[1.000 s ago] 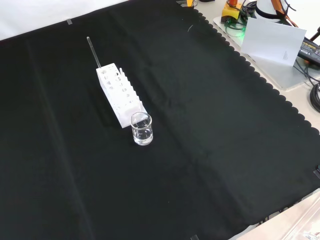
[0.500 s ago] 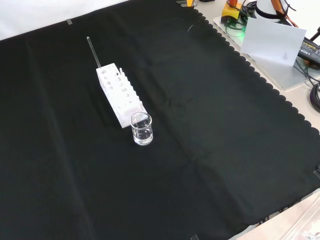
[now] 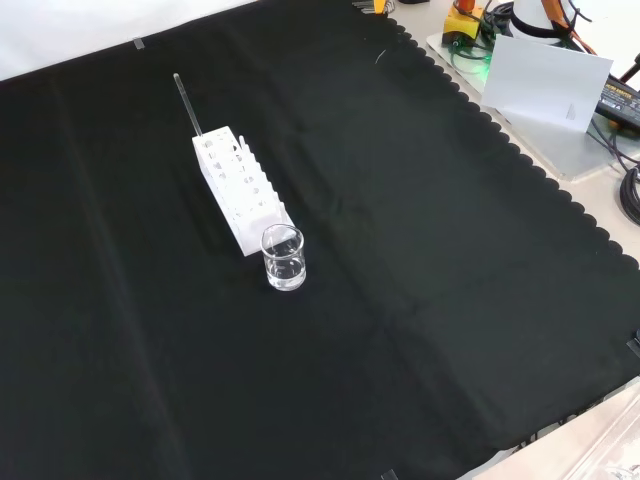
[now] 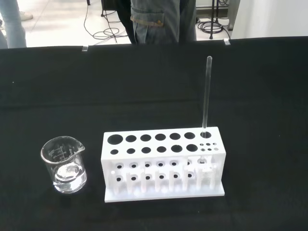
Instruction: Take the glass rod from the white test tube rack.
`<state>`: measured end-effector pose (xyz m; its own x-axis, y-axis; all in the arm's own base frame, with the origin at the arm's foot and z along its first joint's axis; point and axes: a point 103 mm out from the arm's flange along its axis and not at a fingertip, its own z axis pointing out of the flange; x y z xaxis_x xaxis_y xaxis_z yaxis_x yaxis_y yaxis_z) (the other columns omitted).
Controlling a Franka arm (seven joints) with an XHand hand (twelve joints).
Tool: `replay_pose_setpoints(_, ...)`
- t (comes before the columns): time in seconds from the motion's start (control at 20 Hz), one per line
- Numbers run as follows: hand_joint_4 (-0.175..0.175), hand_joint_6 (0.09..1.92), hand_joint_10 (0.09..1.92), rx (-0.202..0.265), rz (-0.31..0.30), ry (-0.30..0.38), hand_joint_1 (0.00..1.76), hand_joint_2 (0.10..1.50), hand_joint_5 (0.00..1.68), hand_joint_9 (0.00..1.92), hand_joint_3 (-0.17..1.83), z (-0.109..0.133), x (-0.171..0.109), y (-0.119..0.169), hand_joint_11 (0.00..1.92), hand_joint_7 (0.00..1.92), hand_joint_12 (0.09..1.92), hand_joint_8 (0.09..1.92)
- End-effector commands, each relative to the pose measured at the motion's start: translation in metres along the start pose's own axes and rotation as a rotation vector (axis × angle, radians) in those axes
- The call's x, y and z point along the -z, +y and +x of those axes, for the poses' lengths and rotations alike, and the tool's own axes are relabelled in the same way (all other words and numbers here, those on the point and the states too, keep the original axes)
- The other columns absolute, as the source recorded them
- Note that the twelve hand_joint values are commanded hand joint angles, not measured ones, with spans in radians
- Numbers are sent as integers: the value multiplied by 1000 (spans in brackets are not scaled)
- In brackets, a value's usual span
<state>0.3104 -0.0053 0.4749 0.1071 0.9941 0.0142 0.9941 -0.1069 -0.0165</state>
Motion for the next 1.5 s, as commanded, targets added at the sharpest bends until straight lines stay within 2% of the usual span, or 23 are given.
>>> replay_pose_setpoints(0.05, -95, 87, 900, -3, 10, 9, 616, 854, 72, 176, 530, -2, -2, 3, 131, 29, 1468, 800)
replay_pose_setpoints(0.15, -96, 87, 890, 2, 40, 18, 614, 856, 80, 192, 528, -8, -6, 17, 150, 41, 1459, 813)
replay_pose_setpoints(0.45, -98, 87, 882, 12, 17, 20, 610, 860, 97, 234, 524, -27, -17, 50, 188, 65, 1451, 826)
replay_pose_setpoints(0.85, -103, 87, 846, 16, 18, 30, 606, 868, 129, 358, 522, -51, -15, 88, 334, 119, 1406, 831)
replay_pose_setpoints(1.1, -105, 87, 839, 14, 25, 46, 605, 871, 138, 401, 522, -55, -27, 115, 366, 141, 1395, 833)
replay_pose_setpoints(1.5, -114, 87, 817, 37, 41, 60, 601, 881, 173, 504, 522, -67, -41, 171, 460, 194, 1358, 837)
